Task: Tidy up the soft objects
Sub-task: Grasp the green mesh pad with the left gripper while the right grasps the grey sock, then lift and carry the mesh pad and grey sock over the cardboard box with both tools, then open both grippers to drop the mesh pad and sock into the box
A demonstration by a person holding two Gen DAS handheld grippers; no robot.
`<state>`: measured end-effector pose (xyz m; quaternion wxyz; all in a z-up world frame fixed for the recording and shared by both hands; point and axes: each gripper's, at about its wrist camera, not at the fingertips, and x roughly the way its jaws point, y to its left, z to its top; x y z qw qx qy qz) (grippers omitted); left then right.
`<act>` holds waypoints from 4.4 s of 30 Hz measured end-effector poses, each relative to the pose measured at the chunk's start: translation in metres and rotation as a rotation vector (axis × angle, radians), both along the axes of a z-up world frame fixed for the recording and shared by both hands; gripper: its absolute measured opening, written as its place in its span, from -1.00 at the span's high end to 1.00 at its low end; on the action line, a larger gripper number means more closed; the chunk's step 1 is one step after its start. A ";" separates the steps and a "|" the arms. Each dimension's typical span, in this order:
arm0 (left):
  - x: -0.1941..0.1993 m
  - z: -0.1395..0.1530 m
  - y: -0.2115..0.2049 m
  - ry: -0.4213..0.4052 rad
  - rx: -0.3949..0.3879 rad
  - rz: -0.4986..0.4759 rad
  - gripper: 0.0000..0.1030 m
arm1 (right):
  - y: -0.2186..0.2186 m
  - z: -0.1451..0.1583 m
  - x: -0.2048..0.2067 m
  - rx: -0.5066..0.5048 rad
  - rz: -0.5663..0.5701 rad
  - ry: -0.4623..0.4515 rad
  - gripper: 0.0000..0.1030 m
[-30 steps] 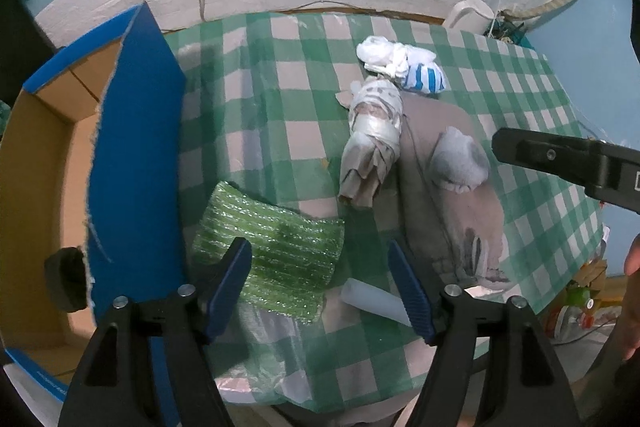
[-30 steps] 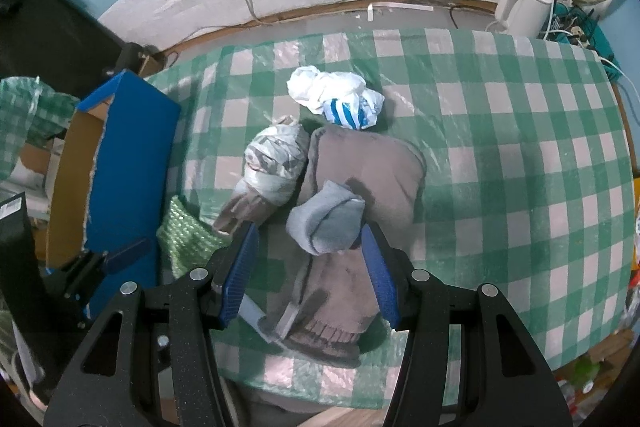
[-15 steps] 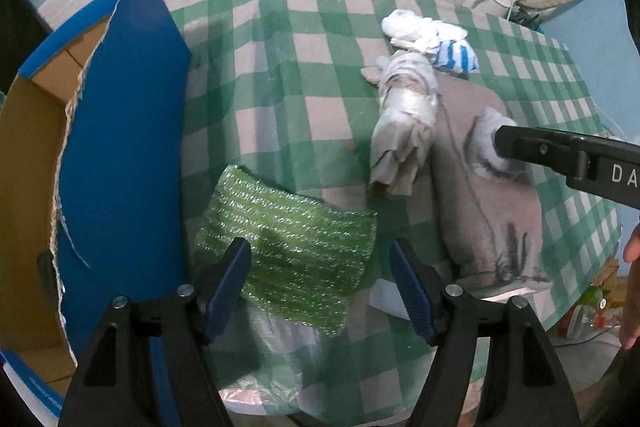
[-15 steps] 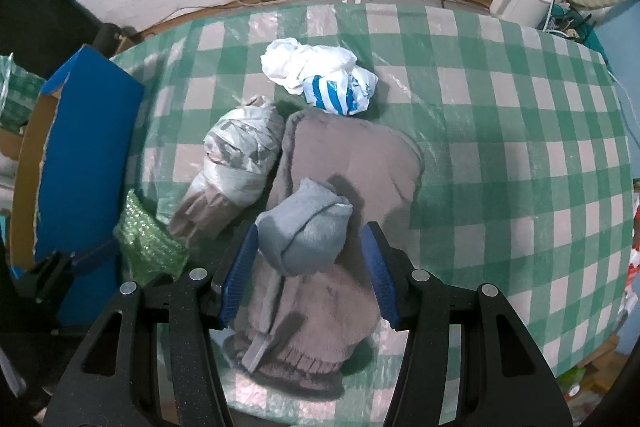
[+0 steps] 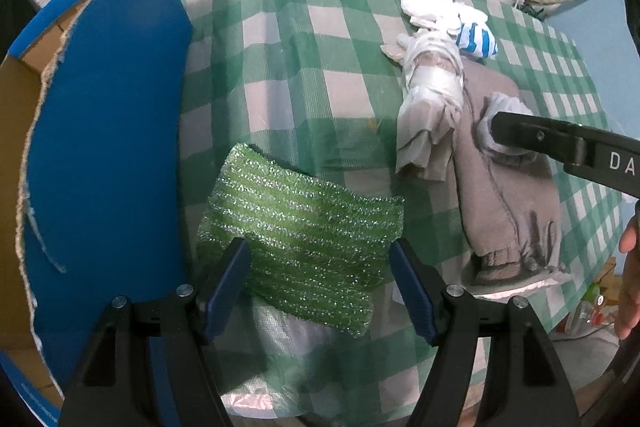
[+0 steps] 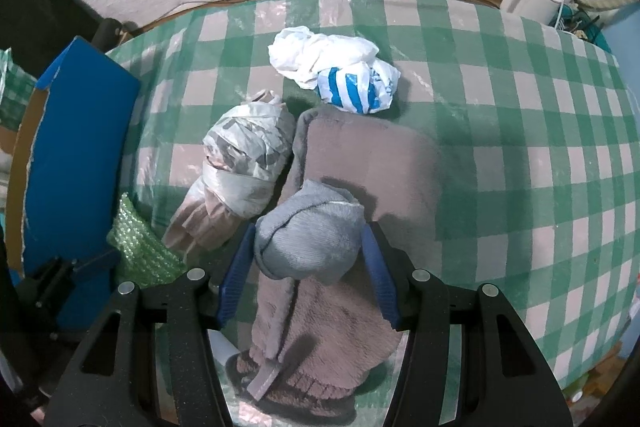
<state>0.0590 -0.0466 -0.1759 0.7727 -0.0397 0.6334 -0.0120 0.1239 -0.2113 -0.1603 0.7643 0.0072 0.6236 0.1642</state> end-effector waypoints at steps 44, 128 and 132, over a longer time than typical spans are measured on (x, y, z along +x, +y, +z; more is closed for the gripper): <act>-0.019 0.046 -0.013 -0.133 0.045 -0.101 0.61 | -0.001 0.044 -0.028 0.089 0.081 -0.094 0.40; -0.066 0.084 0.191 -0.215 0.010 0.266 0.54 | 0.245 0.100 -0.077 0.172 0.503 -0.109 0.20; -0.066 0.080 0.196 -0.195 -0.001 0.286 0.20 | 0.245 0.100 -0.074 0.180 0.480 -0.110 -0.01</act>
